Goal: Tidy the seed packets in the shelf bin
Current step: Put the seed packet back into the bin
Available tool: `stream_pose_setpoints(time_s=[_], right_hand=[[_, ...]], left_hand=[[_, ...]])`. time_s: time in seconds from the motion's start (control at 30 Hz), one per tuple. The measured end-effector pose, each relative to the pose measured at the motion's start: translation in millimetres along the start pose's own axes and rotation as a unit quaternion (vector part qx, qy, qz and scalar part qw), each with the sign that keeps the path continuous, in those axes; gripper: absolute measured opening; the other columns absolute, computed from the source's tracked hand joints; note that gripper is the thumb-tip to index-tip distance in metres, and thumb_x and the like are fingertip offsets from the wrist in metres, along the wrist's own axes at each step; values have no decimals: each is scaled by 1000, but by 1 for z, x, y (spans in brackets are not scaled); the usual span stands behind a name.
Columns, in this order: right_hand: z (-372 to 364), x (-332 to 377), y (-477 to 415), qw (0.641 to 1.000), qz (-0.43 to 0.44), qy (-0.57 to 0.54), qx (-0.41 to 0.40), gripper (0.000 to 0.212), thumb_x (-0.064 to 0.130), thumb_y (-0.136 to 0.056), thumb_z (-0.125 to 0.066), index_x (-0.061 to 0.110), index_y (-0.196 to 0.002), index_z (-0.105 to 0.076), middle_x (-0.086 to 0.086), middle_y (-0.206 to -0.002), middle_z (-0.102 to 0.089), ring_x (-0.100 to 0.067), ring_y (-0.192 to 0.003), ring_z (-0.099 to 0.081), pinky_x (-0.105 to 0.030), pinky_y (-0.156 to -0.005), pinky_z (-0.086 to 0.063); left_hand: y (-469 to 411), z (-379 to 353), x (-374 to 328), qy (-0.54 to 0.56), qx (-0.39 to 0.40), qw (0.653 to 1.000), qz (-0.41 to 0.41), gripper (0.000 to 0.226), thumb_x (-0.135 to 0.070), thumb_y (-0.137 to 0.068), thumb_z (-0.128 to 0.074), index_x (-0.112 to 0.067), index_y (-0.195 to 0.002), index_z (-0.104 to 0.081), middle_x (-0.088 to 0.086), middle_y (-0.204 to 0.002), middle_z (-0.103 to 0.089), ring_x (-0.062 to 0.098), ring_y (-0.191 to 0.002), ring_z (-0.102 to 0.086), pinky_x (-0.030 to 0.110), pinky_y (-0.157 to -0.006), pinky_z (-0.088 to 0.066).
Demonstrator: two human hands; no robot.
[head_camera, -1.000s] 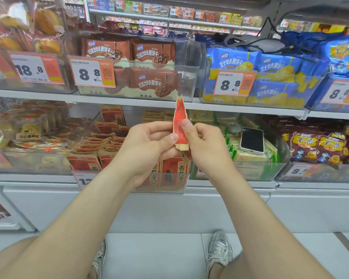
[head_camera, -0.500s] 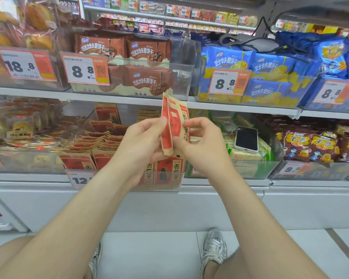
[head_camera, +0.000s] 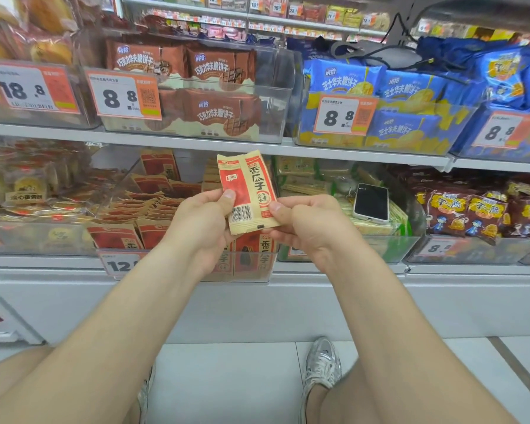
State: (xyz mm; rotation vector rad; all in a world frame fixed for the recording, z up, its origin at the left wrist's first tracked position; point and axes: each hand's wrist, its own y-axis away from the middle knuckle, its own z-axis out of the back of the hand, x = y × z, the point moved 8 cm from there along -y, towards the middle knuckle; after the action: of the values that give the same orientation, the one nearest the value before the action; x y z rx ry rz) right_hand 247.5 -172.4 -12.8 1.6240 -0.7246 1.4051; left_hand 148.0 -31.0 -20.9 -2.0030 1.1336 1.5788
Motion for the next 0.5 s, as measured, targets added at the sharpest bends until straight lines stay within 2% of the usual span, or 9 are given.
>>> stream_pose_setpoints(time_s=[0.1, 0.23, 0.33, 0.4, 0.5], right_hand=[[0, -2, 2, 1000, -7, 7, -5, 15, 9, -100, -74, 3, -113, -77, -11, -87, -82, -15, -67, -78, -24, -59, -62], [-2, -3, 5, 999, -9, 35, 5, 15, 9, -100, -74, 6, -115, -77, -9, -89, -83, -14, -70, -79, -27, -67, -65], [-5, -3, 6, 998, -9, 59, 23, 20, 9, -101, -73, 8, -120, -74, -10, -95, -83, -17, -74, -80, -27, -65, -66], [-4, -2, 6, 995, -7, 97, 34, 14, 9, -103, -71, 12, -115, -74, -8, -97, -83, -17, -76, -80, -29, -68, -66], [-9, -5, 10, 981, -25, 163, 98, 14, 7, -108, -61, 12, -116, -70, -9, -98, -83, -19, -80, -81, -32, -72, -66]], left_hand=[[-1, 1, 2, 2, -6, 1000, 21, 20, -13, -113, -53, -4, -123, -68, 13, -104, -83, 24, -90, -83, 35, -67, -67], [-1, 3, 2, 17, -17, 999, 38, 21, -9, -113, -50, -2, -123, -67, 15, -106, -82, 30, -94, -82, 47, -82, -66], [2, 4, 4, 30, -20, 998, 47, 23, -6, -112, -47, -2, -124, -67, 18, -109, -81, 33, -96, -82, 50, -80, -67], [5, 3, 4, 33, -18, 998, 54, 25, -5, -111, -45, -3, -125, -66, 19, -111, -81, 35, -97, -81, 52, -76, -67], [8, 2, 1, 5, -17, 999, 50, 29, -11, -107, -45, -9, -124, -68, 17, -105, -82, 37, -94, -81, 56, -74, -67]])
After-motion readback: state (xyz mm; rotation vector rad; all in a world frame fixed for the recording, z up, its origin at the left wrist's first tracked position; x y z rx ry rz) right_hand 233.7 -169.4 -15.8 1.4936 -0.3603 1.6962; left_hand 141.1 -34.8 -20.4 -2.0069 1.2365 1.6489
